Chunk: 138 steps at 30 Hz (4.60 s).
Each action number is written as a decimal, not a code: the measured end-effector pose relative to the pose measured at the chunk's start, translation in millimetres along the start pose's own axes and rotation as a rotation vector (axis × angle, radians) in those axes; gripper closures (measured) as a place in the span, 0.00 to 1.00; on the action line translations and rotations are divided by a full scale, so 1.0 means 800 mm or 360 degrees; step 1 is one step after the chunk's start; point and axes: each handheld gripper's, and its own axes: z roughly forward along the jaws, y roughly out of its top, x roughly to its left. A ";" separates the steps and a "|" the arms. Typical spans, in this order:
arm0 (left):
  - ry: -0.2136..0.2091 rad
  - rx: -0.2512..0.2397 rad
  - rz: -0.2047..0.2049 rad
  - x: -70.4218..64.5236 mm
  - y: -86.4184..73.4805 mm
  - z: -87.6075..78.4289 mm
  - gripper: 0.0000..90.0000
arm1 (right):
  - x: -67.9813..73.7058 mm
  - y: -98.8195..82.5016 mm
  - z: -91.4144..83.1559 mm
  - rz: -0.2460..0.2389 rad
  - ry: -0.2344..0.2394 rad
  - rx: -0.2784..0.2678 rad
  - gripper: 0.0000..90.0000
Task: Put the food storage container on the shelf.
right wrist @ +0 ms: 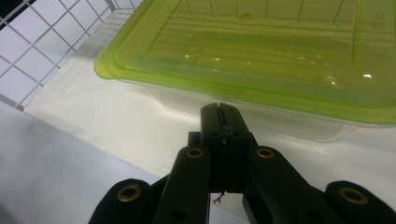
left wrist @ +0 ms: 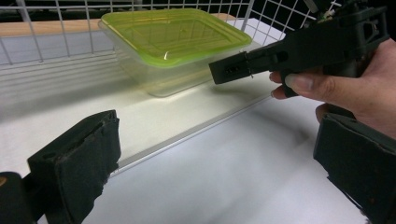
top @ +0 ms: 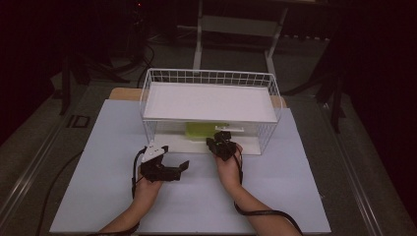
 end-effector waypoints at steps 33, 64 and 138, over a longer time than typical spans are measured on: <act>-0.0096 -0.0053 0.0089 -0.008 0.011 -0.001 0.02 | 0.021 -0.029 -0.038 -0.0236 0.0055 -0.0129 0.53; -0.0379 -0.0098 0.0172 -0.024 0.031 -0.025 0.02 | 0.006 -0.034 -0.097 -0.0360 0.0394 -0.0217 0.18; -0.0306 0.0025 0.0170 0.006 -0.046 -0.100 0.02 | -0.118 -0.134 -0.215 -0.0395 0.0288 -0.0132 0.18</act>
